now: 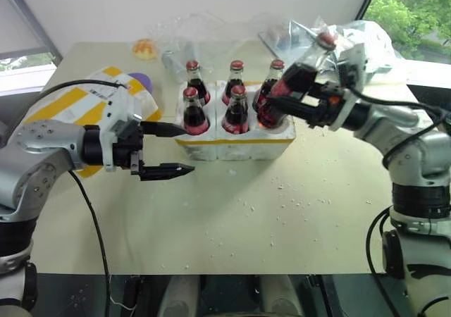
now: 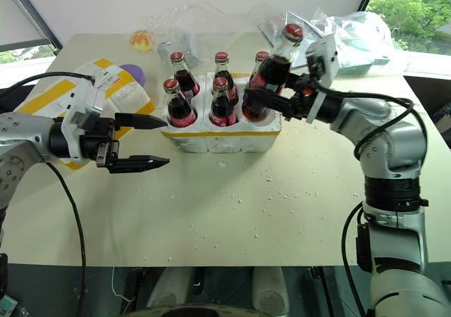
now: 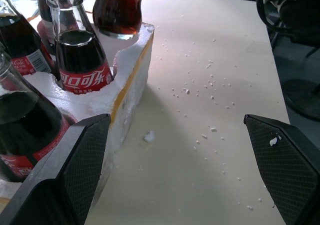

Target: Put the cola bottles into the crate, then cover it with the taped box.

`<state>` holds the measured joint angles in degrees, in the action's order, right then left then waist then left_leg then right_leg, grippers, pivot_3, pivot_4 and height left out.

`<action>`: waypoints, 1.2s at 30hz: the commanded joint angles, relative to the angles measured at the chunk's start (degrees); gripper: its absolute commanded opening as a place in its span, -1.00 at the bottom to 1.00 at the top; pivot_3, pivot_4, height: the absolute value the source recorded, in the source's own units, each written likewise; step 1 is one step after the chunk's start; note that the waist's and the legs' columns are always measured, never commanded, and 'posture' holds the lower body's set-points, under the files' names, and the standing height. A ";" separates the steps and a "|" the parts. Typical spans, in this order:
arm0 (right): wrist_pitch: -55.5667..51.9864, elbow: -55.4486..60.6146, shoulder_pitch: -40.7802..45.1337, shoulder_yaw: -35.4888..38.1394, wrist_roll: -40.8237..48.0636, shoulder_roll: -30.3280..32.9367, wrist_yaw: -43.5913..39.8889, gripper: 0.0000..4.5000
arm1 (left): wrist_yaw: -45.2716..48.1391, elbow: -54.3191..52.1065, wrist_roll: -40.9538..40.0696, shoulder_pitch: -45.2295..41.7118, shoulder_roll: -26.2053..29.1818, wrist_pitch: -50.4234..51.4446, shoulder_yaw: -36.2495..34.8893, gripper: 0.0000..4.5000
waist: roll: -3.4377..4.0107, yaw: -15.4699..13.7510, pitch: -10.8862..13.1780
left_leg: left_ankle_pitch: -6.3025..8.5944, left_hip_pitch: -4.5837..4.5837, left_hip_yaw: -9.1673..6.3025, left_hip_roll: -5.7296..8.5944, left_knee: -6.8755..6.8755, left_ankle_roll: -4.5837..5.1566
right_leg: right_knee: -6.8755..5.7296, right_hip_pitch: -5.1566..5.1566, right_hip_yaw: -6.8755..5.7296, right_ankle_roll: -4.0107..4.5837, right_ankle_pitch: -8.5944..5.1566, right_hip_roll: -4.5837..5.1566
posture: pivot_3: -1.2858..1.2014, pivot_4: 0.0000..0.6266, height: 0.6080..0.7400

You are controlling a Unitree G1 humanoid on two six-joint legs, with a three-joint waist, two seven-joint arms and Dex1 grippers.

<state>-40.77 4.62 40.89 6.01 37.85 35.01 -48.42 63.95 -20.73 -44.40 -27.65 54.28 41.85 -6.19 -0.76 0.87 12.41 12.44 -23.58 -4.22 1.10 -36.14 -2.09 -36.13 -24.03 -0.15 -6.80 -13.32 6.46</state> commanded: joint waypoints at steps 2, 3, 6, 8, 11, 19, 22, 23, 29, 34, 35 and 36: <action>3.94 -0.73 1.07 0.32 -2.18 -0.11 -0.56 0.27 | -0.36 -1.96 -0.58 0.36 0.50 -0.63 -2.46 1.00 | 0.00 0.02 0.00 | 0.00 0.00 0.00 0.00 0.02 0.00 | 0.00 -0.01 0.00 0.00 0.00 0.00 | 0.03 -0.52 0.96; 4.49 -1.35 1.07 0.02 -2.74 -0.11 -0.84 0.27 | -0.47 -2.07 -0.62 0.47 0.52 -0.60 -2.54 1.00 | 0.00 0.02 0.00 | 0.00 0.00 0.00 0.00 0.02 0.00 | 0.00 -0.01 0.00 0.00 0.00 0.00 | 0.03 -0.52 0.96; 5.50 -2.88 0.76 -0.11 -3.59 -0.08 -1.52 0.27 | -0.94 -2.68 -0.93 0.95 0.53 -0.40 -2.92 1.00 | 0.00 0.08 0.00 | 0.00 0.00 0.00 0.00 -0.01 0.00 | -0.01 -0.01 0.00 0.00 0.00 0.00 | 0.03 -0.52 0.96; 5.97 -4.15 0.89 0.26 -4.02 -0.12 -1.58 0.27 | -1.16 -3.01 -1.04 1.30 0.55 -0.28 -3.19 1.00 | -0.01 0.11 -0.01 | 0.00 0.00 0.00 0.00 -0.02 0.00 | -0.02 -0.01 0.00 0.01 0.00 0.00 | 0.03 -0.52 0.96; 5.30 -5.81 1.87 1.51 -3.44 -0.41 -1.34 0.27 | -1.25 -3.39 -1.13 1.80 0.64 -0.11 -3.69 1.00 | -0.01 0.12 0.00 | 0.00 0.00 0.00 0.00 0.00 0.00 | -0.02 -0.01 0.00 0.01 0.00 0.00 | 0.03 -0.52 0.96; 6.63 -5.45 -0.21 -2.61 -6.71 -0.31 -3.42 0.27 | -1.25 -3.04 -0.99 1.07 0.58 0.03 -3.26 1.00 | -0.01 0.17 -0.01 | 0.00 0.00 0.00 0.00 0.03 0.00 | -0.02 -0.04 0.00 0.00 0.01 0.00 | 0.03 -0.52 0.96; 6.28 -5.37 -0.23 -3.18 -6.89 -0.88 -3.53 0.27 | -1.25 -2.93 -0.98 0.69 0.57 0.11 -3.10 1.00 | -0.01 0.17 -0.01 | 0.00 0.00 0.00 0.00 0.02 0.00 | -0.03 -0.04 0.00 0.01 0.00 0.00 | 0.03 -0.52 0.96; 6.24 -5.47 -0.18 -3.35 -7.08 -0.92 -3.61 0.27 | -1.21 -2.93 -0.97 0.68 0.59 0.09 -3.11 1.00 | -0.01 0.16 -0.01 | 0.00 0.00 0.00 0.00 0.02 0.00 | -0.03 -0.04 0.00 0.00 0.00 0.00 | 0.03 -0.52 0.96; 4.73 -6.79 0.18 -4.23 -7.71 -0.67 -4.33 0.98 | -1.28 -3.02 -0.95 0.76 0.58 0.09 -3.20 1.00 | -0.01 0.23 -0.01 | 0.00 0.00 0.00 0.00 0.01 0.00 | -0.03 -0.04 0.00 0.00 0.01 0.00 | 0.03 -0.52 0.96; 5.94 -7.22 0.80 -3.79 -8.53 0.26 -5.11 0.98 | -2.51 -3.59 -1.18 1.03 -0.07 0.16 -3.49 1.00 | -0.01 0.20 -0.01 | 0.00 0.01 0.00 0.00 0.00 0.00 | -0.05 -0.04 0.00 0.01 0.01 -0.01 | 0.03 -0.52 0.96; 6.31 -7.16 1.04 -3.31 -8.58 1.04 -5.70 0.98 | -3.08 -3.85 -1.17 1.28 -0.22 0.09 -3.72 1.00 | -0.01 0.18 -0.01 | 0.00 0.01 0.00 0.00 0.00 0.00 | -0.05 -0.04 0.00 0.01 0.01 -0.01 | 0.03 -0.52 0.96; 6.65 -7.06 1.19 -2.82 -8.53 1.88 -6.38 0.98 | -3.64 -4.09 -1.13 1.55 -0.30 0.02 -4.02 1.00 | -0.01 0.17 -0.01 | 0.00 0.01 0.00 0.00 0.00 0.00 | -0.04 -0.04 0.00 0.01 0.01 -0.01 | 0.03 -0.52 0.96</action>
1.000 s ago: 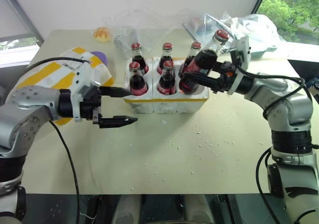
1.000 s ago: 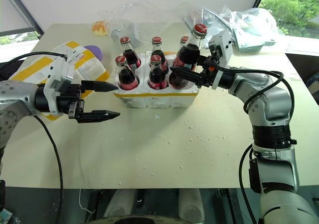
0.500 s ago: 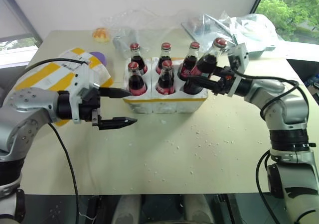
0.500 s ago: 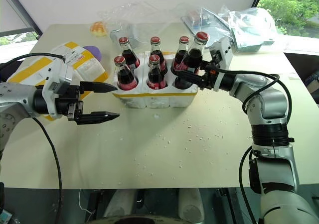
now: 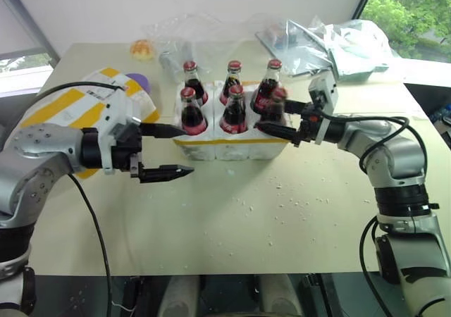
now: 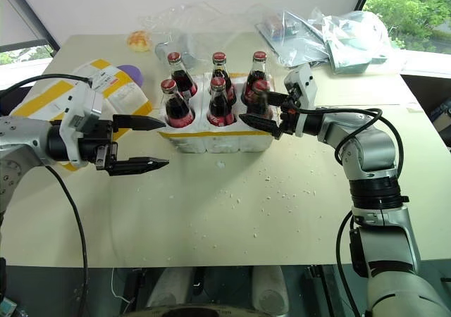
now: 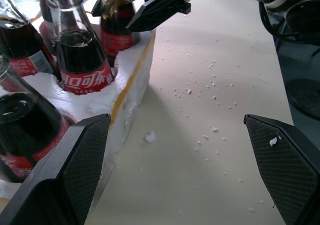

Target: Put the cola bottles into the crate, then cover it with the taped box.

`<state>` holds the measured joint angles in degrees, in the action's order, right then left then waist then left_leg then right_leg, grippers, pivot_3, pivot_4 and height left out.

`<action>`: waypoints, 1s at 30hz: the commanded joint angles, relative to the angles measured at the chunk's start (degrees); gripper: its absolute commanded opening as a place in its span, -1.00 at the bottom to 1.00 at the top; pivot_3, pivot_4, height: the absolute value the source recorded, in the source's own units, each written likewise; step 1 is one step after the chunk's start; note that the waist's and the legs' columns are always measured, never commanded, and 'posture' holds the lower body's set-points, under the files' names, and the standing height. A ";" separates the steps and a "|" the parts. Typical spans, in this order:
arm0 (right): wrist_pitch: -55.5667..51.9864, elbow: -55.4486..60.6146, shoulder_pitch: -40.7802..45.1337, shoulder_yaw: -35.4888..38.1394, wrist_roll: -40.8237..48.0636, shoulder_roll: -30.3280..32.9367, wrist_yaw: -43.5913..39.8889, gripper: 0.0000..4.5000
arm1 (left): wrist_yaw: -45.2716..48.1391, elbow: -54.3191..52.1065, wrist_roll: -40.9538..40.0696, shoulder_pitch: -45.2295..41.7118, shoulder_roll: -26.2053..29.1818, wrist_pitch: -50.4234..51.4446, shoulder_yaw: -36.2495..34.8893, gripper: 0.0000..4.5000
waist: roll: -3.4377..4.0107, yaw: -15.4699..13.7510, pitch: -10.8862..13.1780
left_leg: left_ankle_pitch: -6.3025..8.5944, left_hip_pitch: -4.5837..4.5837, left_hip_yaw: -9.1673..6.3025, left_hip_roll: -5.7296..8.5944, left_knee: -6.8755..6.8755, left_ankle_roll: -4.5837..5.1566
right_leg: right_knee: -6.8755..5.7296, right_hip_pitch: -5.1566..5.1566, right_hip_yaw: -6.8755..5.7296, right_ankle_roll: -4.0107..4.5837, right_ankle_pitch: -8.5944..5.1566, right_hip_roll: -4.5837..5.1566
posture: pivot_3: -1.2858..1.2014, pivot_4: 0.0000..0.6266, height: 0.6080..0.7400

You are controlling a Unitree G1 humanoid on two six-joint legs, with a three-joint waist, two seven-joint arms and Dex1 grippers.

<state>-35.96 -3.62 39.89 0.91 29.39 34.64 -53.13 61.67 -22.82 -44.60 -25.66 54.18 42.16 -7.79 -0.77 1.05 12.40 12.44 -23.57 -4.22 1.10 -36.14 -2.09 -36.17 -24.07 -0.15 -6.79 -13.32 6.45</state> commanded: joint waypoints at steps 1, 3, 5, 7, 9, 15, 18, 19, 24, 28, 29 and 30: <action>2.45 1.30 2.23 2.83 -0.13 3.52 -2.64 0.98 | -2.12 -2.28 -0.90 0.03 -0.17 -0.30 -3.10 1.00 | 0.00 -0.02 0.00 | 0.00 0.00 0.00 0.00 0.01 0.00 | 0.01 0.00 0.00 0.00 0.00 0.00 | 0.03 -0.52 0.96; 3.17 1.46 2.25 3.79 0.07 5.88 -4.27 0.98 | -3.47 -2.90 -0.98 1.21 0.15 -0.16 -4.79 1.00 | 0.00 -0.08 0.00 | 0.00 0.00 0.00 0.00 0.01 0.00 | 0.01 0.00 0.00 0.00 0.00 0.00 | 0.03 -0.52 0.96; 4.47 1.60 2.21 5.08 0.20 9.43 -6.89 0.98 | -5.07 -3.99 -1.16 3.59 0.76 0.30 -7.78 1.00 | 0.00 -0.09 0.00 | 0.00 0.00 0.00 0.00 0.01 0.00 | 0.02 0.01 0.00 0.00 0.00 0.00 | 0.03 -0.52 0.96; 6.00 1.94 1.86 6.44 0.86 12.88 -10.59 0.98 | -6.65 -4.82 -0.35 6.32 1.37 0.32 -10.58 1.00 | 0.00 -0.07 0.00 | 0.00 0.00 0.01 0.00 0.01 0.00 | 0.02 0.01 0.00 0.00 0.00 0.00 | 0.03 -0.52 0.96; 5.58 1.94 2.38 8.35 3.02 15.96 -14.22 0.98 | -7.99 -5.89 2.31 9.85 2.57 -0.82 -13.06 1.00 | 0.00 0.06 0.00 | 0.00 0.00 0.01 0.00 0.02 0.00 | 0.03 0.01 0.00 0.00 -0.01 0.00 | 0.03 -0.52 0.96; 1.68 3.81 3.63 11.85 8.85 21.06 -20.38 0.98 | -9.28 -11.60 9.59 24.59 4.73 -2.37 -26.03 1.00 | 0.00 0.29 0.00 | 0.01 0.06 0.08 -0.05 0.05 0.00 | 0.02 0.01 0.02 0.21 -0.11 0.01 | 0.03 -0.52 0.96; -4.84 6.38 4.15 13.15 15.28 20.86 -20.72 0.98 | -10.07 -13.49 16.57 33.26 3.78 -4.74 -32.59 1.00 | 0.00 0.19 0.00 | 0.01 0.07 0.11 -0.07 0.06 -0.01 | 0.05 0.00 0.03 0.26 -0.12 0.02 | 0.03 -0.52 0.96; -5.75 7.53 3.93 13.36 16.60 20.47 -20.56 0.98 | -9.71 -13.99 19.49 36.36 3.63 -6.41 -34.04 1.00 | 0.00 0.09 0.00 | 0.01 0.07 0.11 -0.07 0.06 -0.01 | 0.05 0.00 0.03 0.27 -0.12 0.02 | 0.03 -0.52 0.96; -4.67 11.38 2.05 11.62 16.67 17.62 -18.64 0.98 | -8.18 -13.04 36.03 53.16 1.11 -18.08 -40.74 1.00 | -0.04 -0.05 -0.03 | 0.03 0.06 0.26 -0.07 0.08 -0.03 | 0.18 -0.02 0.07 0.36 -0.13 0.09 | 0.03 -0.52 0.96; -6.37 11.97 1.86 11.73 18.47 16.21 -17.76 0.98 | -14.14 -6.36 45.60 55.67 -0.71 -24.74 -42.14 1.00 | -0.10 -0.55 -0.07 | 0.04 0.03 0.31 -0.06 0.03 -0.04 | 0.21 -0.02 0.07 0.36 -0.12 0.20 | 0.03 -0.52 0.96; -6.52 11.99 2.06 11.62 18.57 15.97 -17.62 0.98 | -16.55 -3.41 49.56 56.32 -0.39 -27.81 -41.33 1.00 | -0.10 -0.54 -0.07 | 0.04 0.02 0.34 -0.06 0.03 -0.04 | 0.21 -0.02 0.07 0.36 -0.12 0.22 | 0.03 -0.52 0.96; -6.72 11.91 2.38 11.51 18.68 15.78 -17.45 0.98 | -18.97 -0.34 52.78 56.56 -0.20 -30.77 -40.26 1.00 | -0.10 -0.43 -0.07 | 0.04 0.02 0.38 -0.06 0.04 -0.04 | 0.22 -0.03 0.07 0.36 -0.12 0.25 | 0.03 -0.52 0.96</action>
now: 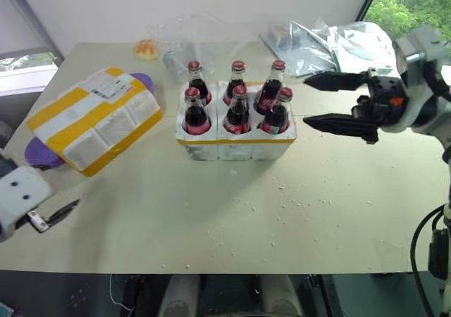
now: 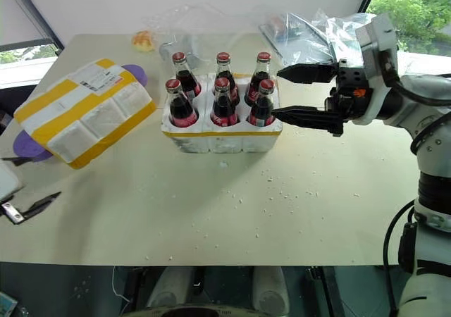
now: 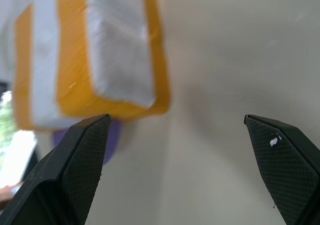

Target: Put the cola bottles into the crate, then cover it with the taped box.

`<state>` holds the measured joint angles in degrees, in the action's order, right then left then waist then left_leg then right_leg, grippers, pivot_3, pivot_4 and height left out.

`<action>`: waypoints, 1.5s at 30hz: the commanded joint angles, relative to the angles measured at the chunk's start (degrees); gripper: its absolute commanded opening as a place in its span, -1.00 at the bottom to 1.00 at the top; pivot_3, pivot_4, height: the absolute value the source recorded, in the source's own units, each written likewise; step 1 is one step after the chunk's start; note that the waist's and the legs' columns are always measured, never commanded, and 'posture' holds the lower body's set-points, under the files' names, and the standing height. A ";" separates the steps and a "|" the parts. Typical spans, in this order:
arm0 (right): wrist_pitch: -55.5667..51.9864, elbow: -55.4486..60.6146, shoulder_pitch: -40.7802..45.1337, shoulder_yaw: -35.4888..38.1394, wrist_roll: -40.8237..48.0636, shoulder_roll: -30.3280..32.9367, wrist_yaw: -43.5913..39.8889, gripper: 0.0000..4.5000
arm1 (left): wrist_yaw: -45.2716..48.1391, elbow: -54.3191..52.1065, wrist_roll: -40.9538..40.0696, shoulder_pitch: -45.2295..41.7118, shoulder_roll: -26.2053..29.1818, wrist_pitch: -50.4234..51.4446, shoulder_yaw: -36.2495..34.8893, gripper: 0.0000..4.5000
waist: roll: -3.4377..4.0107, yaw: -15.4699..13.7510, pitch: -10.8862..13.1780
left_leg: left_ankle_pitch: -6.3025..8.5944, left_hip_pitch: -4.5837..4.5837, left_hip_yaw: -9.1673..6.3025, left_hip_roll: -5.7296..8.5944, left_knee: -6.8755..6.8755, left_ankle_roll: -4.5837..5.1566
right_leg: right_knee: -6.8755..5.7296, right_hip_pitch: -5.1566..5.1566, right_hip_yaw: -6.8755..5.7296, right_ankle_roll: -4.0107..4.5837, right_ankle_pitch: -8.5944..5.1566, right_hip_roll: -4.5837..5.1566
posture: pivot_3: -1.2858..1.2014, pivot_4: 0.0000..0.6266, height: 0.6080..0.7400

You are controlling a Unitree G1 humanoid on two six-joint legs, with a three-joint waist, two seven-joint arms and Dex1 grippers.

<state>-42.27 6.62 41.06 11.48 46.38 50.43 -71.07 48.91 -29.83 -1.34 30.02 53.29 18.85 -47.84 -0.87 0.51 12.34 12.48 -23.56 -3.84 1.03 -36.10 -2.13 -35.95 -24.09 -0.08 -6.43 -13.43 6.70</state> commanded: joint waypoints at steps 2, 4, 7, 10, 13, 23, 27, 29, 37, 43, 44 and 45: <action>-0.78 1.44 1.86 0.88 1.88 -0.24 0.86 0.98 | -10.06 11.73 12.29 -0.76 0.48 -10.58 2.06 1.00 | 0.00 0.22 0.00 | 0.00 0.00 0.06 0.00 0.05 0.00 | 0.02 -0.04 0.01 0.00 0.00 0.02 | 0.03 -0.52 0.96; -0.97 1.29 2.28 1.00 1.99 -0.47 1.29 0.98 | -13.78 16.45 15.08 -2.83 0.95 -14.22 4.64 1.00 | 0.01 0.24 -0.01 | 0.00 -0.02 0.09 0.00 0.09 0.01 | 0.00 -0.12 0.04 0.00 0.00 0.03 | 0.03 -0.52 0.96; -1.25 1.53 2.41 1.18 2.10 -0.67 2.50 0.98 | -20.40 23.03 21.69 -5.94 2.87 -19.87 10.11 1.00 | -0.01 0.18 -0.02 | 0.00 -0.05 0.09 -0.01 0.07 0.01 | -0.05 -0.16 0.04 -0.01 0.01 0.02 | 0.03 -0.52 0.96; -1.64 2.27 2.12 1.50 2.71 -0.44 3.26 0.98 | -24.60 27.80 24.78 -9.82 4.09 -22.60 14.30 1.00 | -0.01 0.21 -0.02 | 0.00 -0.06 0.10 -0.01 0.07 0.01 | -0.06 -0.18 0.04 -0.01 0.02 0.03 | 0.03 -0.52 0.96; -1.83 3.04 1.82 1.87 3.16 -0.30 3.92 0.98 | -28.71 34.16 27.29 -14.74 5.58 -25.50 18.90 1.00 | -0.02 0.21 -0.02 | 0.00 -0.08 0.11 -0.01 0.09 0.01 | -0.08 -0.23 0.04 -0.02 0.02 0.03 | 0.03 -0.52 0.96; -2.18 6.01 -0.57 3.48 3.82 2.08 4.24 0.98 | -38.57 52.78 33.58 -31.72 6.94 -30.81 35.08 1.00 | -0.02 0.33 -0.03 | -0.01 -0.09 0.16 -0.01 0.05 0.02 | -0.18 -0.27 0.05 -0.28 0.17 0.00 | 0.03 -0.52 0.96; -2.11 6.11 -0.53 3.72 3.94 2.47 4.41 0.98 | -40.49 58.80 34.55 -36.53 7.08 -32.42 39.97 1.00 | -0.03 0.31 -0.03 | -0.01 -0.08 0.16 -0.01 0.05 0.02 | -0.21 -0.27 0.05 -0.38 0.23 -0.01 | 0.03 -0.52 0.96; -2.07 6.11 -0.43 3.76 4.00 2.49 4.72 0.98 | -41.19 61.34 34.39 -38.58 6.95 -32.87 41.58 1.00 | -0.04 0.30 -0.04 | -0.01 -0.07 0.16 -0.01 0.04 0.02 | -0.22 -0.27 0.05 -0.39 0.23 -0.01 | 0.03 -0.52 0.96; -1.74 5.97 -0.79 3.88 3.88 2.63 5.15 1.00 | -42.76 65.84 33.02 -43.92 5.94 -33.12 44.44 0.16 | -0.05 0.20 -0.05 | -0.01 -0.07 0.17 0.00 0.01 0.01 | -0.24 -0.26 0.05 -0.44 0.26 0.00 | 0.03 -0.52 0.96; -1.63 5.92 -1.11 4.03 3.71 3.05 4.91 1.00 | -42.95 64.93 32.51 -44.69 6.95 -32.55 44.98 -0.29 | -0.03 0.18 -0.08 | -0.01 -0.05 0.17 0.01 -0.02 0.01 | -0.25 -0.21 0.05 -0.46 0.27 0.01 | 0.03 -0.52 0.96; -1.58 5.80 -1.10 4.00 3.59 3.16 4.84 1.00 | -42.69 64.37 32.28 -44.57 7.25 -32.48 44.82 -0.29 | -0.03 0.18 -0.08 | -0.01 -0.05 0.17 0.01 -0.02 0.01 | -0.25 -0.21 0.05 -0.46 0.27 0.01 | 0.03 -0.52 0.96; -1.44 5.68 -1.14 3.97 3.39 3.31 4.75 1.00 | -42.45 63.68 32.08 -44.35 7.53 -32.41 44.60 -0.29 | -0.03 0.18 -0.08 | -0.01 -0.05 0.17 0.01 -0.01 0.01 | -0.25 -0.21 0.05 -0.46 0.27 0.01 | 0.03 -0.52 0.96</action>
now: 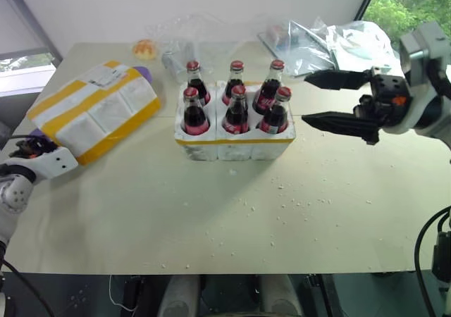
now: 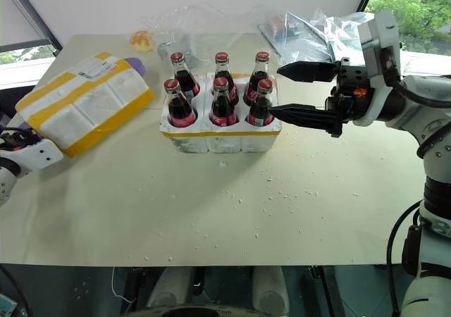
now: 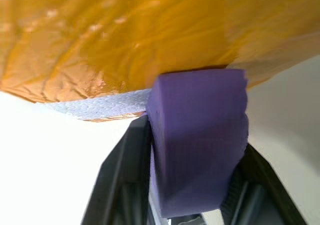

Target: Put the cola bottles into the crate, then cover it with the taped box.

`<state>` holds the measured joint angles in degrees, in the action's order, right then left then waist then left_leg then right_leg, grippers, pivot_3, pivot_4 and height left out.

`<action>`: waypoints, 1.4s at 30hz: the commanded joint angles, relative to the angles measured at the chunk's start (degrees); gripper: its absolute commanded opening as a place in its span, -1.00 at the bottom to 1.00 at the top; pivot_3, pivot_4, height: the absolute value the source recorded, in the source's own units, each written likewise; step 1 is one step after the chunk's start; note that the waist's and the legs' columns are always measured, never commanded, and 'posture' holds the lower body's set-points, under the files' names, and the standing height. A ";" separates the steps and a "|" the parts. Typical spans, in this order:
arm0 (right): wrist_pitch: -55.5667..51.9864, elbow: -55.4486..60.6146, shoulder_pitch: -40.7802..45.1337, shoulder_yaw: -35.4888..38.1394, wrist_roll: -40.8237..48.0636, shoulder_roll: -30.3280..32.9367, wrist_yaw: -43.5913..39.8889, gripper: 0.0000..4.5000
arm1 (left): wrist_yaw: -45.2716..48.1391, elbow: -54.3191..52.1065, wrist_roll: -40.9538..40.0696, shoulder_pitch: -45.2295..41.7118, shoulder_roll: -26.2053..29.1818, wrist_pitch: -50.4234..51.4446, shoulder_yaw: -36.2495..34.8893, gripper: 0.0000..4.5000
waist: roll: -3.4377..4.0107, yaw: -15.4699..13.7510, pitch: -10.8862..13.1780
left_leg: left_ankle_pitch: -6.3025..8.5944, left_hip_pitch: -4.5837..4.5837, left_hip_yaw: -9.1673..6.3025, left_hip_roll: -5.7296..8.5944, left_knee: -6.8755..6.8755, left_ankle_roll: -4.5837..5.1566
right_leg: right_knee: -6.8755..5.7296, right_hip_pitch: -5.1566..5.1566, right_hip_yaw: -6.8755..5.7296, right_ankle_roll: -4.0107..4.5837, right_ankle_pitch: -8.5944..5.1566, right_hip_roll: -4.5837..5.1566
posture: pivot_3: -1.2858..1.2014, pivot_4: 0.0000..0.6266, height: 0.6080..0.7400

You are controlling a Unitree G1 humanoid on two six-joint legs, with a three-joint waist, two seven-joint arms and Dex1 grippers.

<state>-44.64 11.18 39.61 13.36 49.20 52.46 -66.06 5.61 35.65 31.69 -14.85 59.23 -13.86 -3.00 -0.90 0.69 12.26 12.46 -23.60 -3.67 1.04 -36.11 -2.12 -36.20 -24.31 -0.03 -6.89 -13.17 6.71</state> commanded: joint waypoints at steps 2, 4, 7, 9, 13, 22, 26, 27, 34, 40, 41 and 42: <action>1.16 0.63 0.21 2.06 0.00 1.78 -0.55 1.00 | 1.60 -4.54 -1.71 1.36 2.89 0.63 -1.64 -0.29 | 0.00 0.03 0.00 | 0.00 0.00 0.00 0.00 0.00 0.00 | 0.00 0.00 0.00 0.00 0.00 0.00 | 0.03 -0.52 0.96; 1.27 0.22 0.04 2.22 -0.34 2.43 -0.94 1.00 | 2.33 -7.45 -2.78 2.55 4.24 1.30 -3.35 -0.29 | -0.01 0.00 0.00 | 0.00 0.00 0.00 0.00 0.00 0.00 | 0.01 0.00 0.00 0.00 0.00 0.00 | 0.03 -0.52 0.96; -1.45 -1.70 -0.25 3.15 0.83 4.55 -2.04 1.00 | 5.08 -12.38 -6.26 3.19 7.51 2.33 -8.16 -0.29 | -0.05 -0.05 0.00 | 0.00 -0.01 0.00 0.00 0.01 0.00 | 0.03 -0.01 0.00 0.00 0.00 0.01 | 0.03 -0.52 0.96; -1.82 -2.55 -0.81 3.65 0.95 5.35 -2.55 1.00 | 6.86 -14.54 -8.12 1.90 9.00 2.73 -9.97 -0.29 | -0.06 -0.03 -0.01 | 0.00 -0.02 -0.01 0.00 0.01 0.00 | 0.06 -0.01 0.00 0.01 0.00 0.01 | 0.03 -0.52 0.96; 1.92 -3.24 -2.29 3.40 -2.53 5.10 -1.79 1.00 | 9.76 -16.52 -9.77 -6.43 11.15 2.21 -9.17 -0.29 | -0.06 -0.09 -0.01 | 0.00 -0.02 0.00 0.00 0.01 -0.01 | 0.04 -0.01 0.00 0.01 -0.01 0.01 | 0.03 -0.52 0.96; 3.62 -3.28 -5.91 5.31 -3.47 5.17 -0.95 1.00 | 17.31 -14.00 -10.40 -34.69 6.20 -2.33 0.50 -0.29 | -0.08 0.19 0.00 | -0.01 -0.12 0.08 0.04 -0.08 0.01 | 0.05 -0.02 0.03 -0.16 0.09 0.01 | 0.03 -0.52 0.96; 3.42 -2.76 -7.34 6.66 -3.36 5.66 -0.22 1.00 | 20.46 -14.81 -12.89 -40.50 0.91 -3.47 2.86 -0.29 | -0.08 0.34 0.00 | -0.02 -0.09 0.07 0.04 -0.11 0.02 | -0.01 -0.02 0.04 -0.16 0.09 0.00 | 0.03 -0.52 0.96; 3.32 -2.53 -7.88 7.25 -3.35 5.89 0.07 1.00 | 21.74 -15.99 -14.29 -41.25 -0.90 -4.29 3.43 -0.29 | -0.08 0.22 0.00 | -0.02 -0.09 0.07 0.04 -0.12 0.02 | 0.00 -0.02 0.04 -0.17 0.09 0.00 | 0.03 -0.52 0.96; 2.71 -1.65 -9.65 9.40 -2.86 6.46 1.35 1.00 | 25.54 -17.53 -17.91 -41.36 -7.48 -9.37 5.12 -0.29 | -0.09 0.24 0.00 | -0.03 -0.18 0.07 0.04 -0.19 0.02 | 0.03 -0.02 0.06 -0.22 0.12 0.00 | 0.03 -0.52 0.96; 1.96 -0.78 -10.48 10.81 -2.36 6.74 2.36 1.00 | 26.86 -15.01 -15.81 -39.59 -8.02 -16.00 7.33 -0.29 | -0.08 0.25 0.00 | -0.03 -0.16 0.06 0.04 -0.21 0.03 | 0.00 -0.02 0.07 -0.21 0.12 0.00 | 0.03 -0.52 0.96; 1.81 -0.74 -10.39 10.94 -2.25 6.74 2.52 1.00 | 26.91 -14.57 -15.33 -39.25 -7.84 -17.36 7.63 -0.29 | -0.08 0.21 0.00 | -0.03 -0.16 0.06 0.04 -0.21 0.03 | 0.00 -0.02 0.07 -0.21 0.12 0.00 | 0.03 -0.52 0.96; 1.74 -0.77 -10.32 11.00 -2.20 6.75 2.61 1.00 | 26.92 -14.16 -14.94 -39.10 -7.78 -18.35 7.81 -0.29 | -0.08 0.13 0.00 | -0.03 -0.16 0.06 0.04 -0.21 0.02 | 0.01 -0.01 0.07 -0.21 0.12 0.00 | 0.03 -0.52 0.96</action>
<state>-43.04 8.79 28.90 21.56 45.85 57.55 -63.73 32.55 21.38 16.19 -53.89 50.58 -29.94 4.89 -0.99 0.81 12.26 12.44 -23.76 -3.61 1.09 -36.32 -2.09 -36.19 -24.32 0.04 -7.10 -13.04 6.71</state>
